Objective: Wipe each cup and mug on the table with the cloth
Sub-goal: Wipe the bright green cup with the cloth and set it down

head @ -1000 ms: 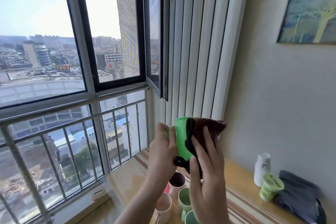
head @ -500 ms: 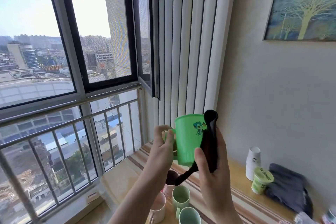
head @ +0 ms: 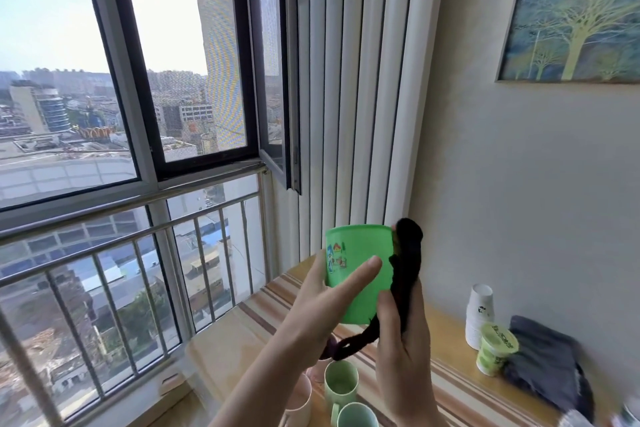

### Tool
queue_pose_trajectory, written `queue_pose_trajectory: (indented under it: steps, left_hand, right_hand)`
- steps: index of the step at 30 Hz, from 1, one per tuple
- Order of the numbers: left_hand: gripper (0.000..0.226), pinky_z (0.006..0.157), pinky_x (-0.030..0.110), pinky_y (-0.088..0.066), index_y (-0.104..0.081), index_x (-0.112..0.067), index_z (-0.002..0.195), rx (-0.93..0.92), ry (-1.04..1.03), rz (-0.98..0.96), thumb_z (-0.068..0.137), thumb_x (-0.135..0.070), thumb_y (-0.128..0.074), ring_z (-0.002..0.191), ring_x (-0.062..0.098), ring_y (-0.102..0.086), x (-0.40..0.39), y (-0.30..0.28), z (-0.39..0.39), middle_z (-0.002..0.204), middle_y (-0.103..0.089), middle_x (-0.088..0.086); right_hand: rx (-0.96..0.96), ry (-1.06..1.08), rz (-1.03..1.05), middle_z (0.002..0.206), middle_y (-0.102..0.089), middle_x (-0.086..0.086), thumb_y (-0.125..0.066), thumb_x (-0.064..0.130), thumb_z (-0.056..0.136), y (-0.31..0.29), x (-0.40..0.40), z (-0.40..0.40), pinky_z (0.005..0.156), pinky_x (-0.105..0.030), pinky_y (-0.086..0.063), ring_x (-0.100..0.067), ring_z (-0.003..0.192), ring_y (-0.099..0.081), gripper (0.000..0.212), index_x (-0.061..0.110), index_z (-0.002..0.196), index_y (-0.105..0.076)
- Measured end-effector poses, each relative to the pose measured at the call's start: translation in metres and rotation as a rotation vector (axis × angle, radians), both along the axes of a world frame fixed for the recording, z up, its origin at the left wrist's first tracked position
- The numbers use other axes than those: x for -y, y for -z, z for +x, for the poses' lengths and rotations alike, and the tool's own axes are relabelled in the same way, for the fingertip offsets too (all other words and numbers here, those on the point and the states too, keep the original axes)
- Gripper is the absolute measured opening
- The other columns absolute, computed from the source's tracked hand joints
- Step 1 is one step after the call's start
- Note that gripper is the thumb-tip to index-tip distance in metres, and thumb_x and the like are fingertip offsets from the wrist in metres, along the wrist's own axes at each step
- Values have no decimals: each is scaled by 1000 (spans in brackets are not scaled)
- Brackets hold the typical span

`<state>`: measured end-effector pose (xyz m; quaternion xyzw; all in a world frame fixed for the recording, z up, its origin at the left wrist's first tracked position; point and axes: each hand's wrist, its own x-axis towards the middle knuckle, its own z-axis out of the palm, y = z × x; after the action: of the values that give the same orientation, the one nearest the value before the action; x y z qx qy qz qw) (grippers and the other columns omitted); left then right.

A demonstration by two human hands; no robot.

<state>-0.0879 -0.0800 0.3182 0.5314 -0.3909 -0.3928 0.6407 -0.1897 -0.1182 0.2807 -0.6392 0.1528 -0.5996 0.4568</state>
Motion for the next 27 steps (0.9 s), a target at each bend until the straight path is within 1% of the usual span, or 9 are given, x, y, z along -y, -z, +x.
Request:
queue_pose_trajectory:
  steps: [4, 7, 10, 14, 17, 19, 21, 23, 27]
  left_hand:
    - [71, 75, 23, -61, -50, -28, 132, -11, -29, -70, 71, -50, -80, 99, 15, -76, 0, 1, 1, 119, -73, 6]
    - [68, 91, 24, -55, -52, -32, 138, 85, 20, -42, 77, -55, -70, 109, 6, -72, -2, -1, 4, 123, -74, -6]
    - [85, 107, 38, -49, -34, -44, 146, 54, 15, -40, 71, -64, -70, 120, 13, -66, -3, -2, 5, 135, -65, -2]
    - [76, 81, 25, -61, -34, -33, 133, 46, -67, -75, 75, -49, -80, 98, 14, -77, -5, -3, -1, 114, -73, 3]
    - [53, 81, 21, -58, -53, -29, 127, 3, -19, -77, 81, -46, -74, 103, 10, -75, -6, -3, 0, 116, -74, 2]
    - [48, 94, 26, -52, -59, -32, 128, 10, 19, -52, 85, -51, -68, 114, 7, -70, -5, 0, 3, 122, -74, -4]
    - [52, 101, 32, -49, -58, -35, 129, 23, 21, -30, 81, -55, -63, 115, 9, -69, -3, 3, 4, 122, -74, -5]
    - [67, 99, 36, -53, -50, -37, 131, 35, -23, -24, 73, -65, -67, 110, 9, -70, -1, 4, 3, 119, -73, -2]
    - [80, 102, 57, -52, -57, -35, 123, -9, -98, -16, 57, -76, -78, 111, 29, -71, 0, 0, 7, 118, -72, 7]
  right_hand:
    - [-28, 76, -69, 150, -45, 7, -43, 33, 92, 1, 1, 0, 113, -50, -36, -19, 140, -42, 59, 30, 150, -32]
    - [-91, 197, -165, 154, -39, 3, -42, 29, 94, 6, 1, 1, 114, -37, -35, -13, 143, -38, 60, 26, 152, -27]
    - [-164, 258, -241, 158, -32, -2, -40, 33, 96, 11, -4, 1, 114, -33, -33, -15, 145, -35, 62, 11, 153, -26]
    - [-119, 186, -160, 158, -31, 14, -36, 31, 96, 4, -10, 1, 117, -29, -29, -13, 147, -30, 59, 30, 153, -24]
    - [-101, 239, -145, 156, -36, 10, -35, 34, 95, 0, -11, 0, 115, -45, -32, -17, 145, -33, 56, 45, 149, -25]
    - [-131, 325, -173, 158, -33, 9, -36, 36, 96, 3, -10, 2, 115, -50, -32, -15, 147, -30, 56, 31, 152, -28]
    - [-181, 406, -243, 159, -25, 17, -32, 41, 100, 6, -11, 6, 117, -44, -29, -9, 148, -26, 57, 14, 151, -32]
    - [-225, 438, -334, 160, -22, 19, -29, 39, 102, 9, -12, 8, 118, -36, -28, -8, 148, -25, 54, 12, 150, -30]
    - [-252, 345, -408, 154, -41, 2, -36, 29, 102, 20, -18, -5, 111, -44, -40, -22, 144, -38, 47, 9, 144, -44]
